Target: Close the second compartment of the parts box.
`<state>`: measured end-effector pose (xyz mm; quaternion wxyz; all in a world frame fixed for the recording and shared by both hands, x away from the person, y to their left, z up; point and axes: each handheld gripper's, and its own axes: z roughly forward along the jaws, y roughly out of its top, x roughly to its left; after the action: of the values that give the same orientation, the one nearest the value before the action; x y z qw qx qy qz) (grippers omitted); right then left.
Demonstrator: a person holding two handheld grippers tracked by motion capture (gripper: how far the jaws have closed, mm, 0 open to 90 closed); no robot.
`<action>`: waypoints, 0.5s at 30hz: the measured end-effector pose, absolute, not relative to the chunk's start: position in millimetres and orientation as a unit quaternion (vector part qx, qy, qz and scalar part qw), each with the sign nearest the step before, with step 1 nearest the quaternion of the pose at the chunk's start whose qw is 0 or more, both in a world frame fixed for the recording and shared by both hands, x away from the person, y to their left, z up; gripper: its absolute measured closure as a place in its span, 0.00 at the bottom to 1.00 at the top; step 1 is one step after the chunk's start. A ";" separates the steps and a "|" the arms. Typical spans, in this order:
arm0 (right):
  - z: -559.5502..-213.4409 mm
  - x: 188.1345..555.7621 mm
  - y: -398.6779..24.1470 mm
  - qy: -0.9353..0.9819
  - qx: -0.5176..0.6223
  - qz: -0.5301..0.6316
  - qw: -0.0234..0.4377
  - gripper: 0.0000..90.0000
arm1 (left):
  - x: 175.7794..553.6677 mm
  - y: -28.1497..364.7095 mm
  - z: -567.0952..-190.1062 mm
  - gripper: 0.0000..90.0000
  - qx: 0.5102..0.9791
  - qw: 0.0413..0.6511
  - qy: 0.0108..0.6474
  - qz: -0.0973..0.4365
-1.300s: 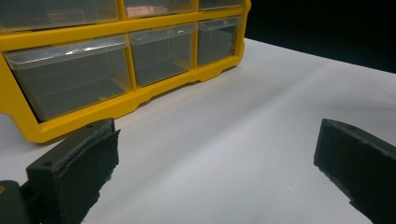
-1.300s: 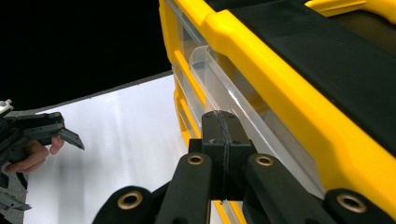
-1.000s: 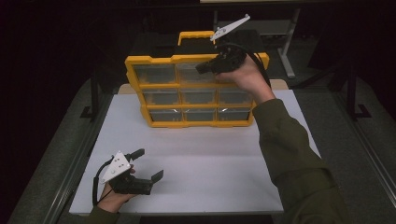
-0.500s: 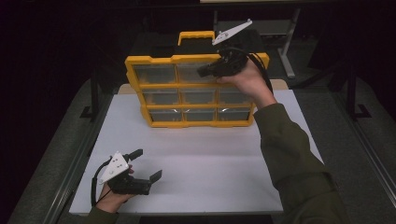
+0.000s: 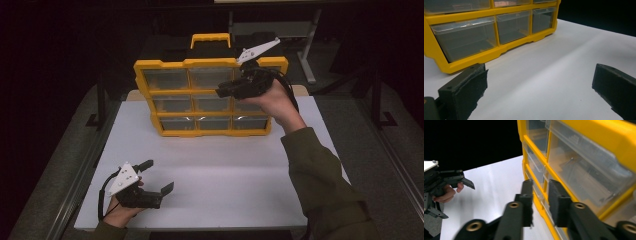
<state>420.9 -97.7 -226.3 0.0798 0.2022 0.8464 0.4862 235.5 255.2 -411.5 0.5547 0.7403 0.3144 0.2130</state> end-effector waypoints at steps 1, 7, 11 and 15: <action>-228.3 418.7 -98.9 0.846 0.201 0.486 0.084 0.73 | 235.3 255.2 -411.5 0.00 0.739 0.555 0.316 0.213; -241.3 401.5 -106.7 0.839 0.210 0.493 0.091 0.59 | 235.3 255.5 -411.5 0.00 0.740 0.554 0.316 0.213; -248.7 393.2 -113.1 0.832 0.217 0.500 0.098 0.48 | 235.6 255.5 -411.8 0.00 0.740 0.554 0.316 0.213; -256.4 386.8 -120.1 0.830 0.219 0.500 0.112 0.39 | 236.0 256.0 -412.0 0.00 0.741 0.553 0.317 0.213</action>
<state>386.8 -120.1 -256.4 0.1119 0.2185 0.8304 0.5001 236.0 256.0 -412.0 0.5529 0.7406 0.3168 0.2134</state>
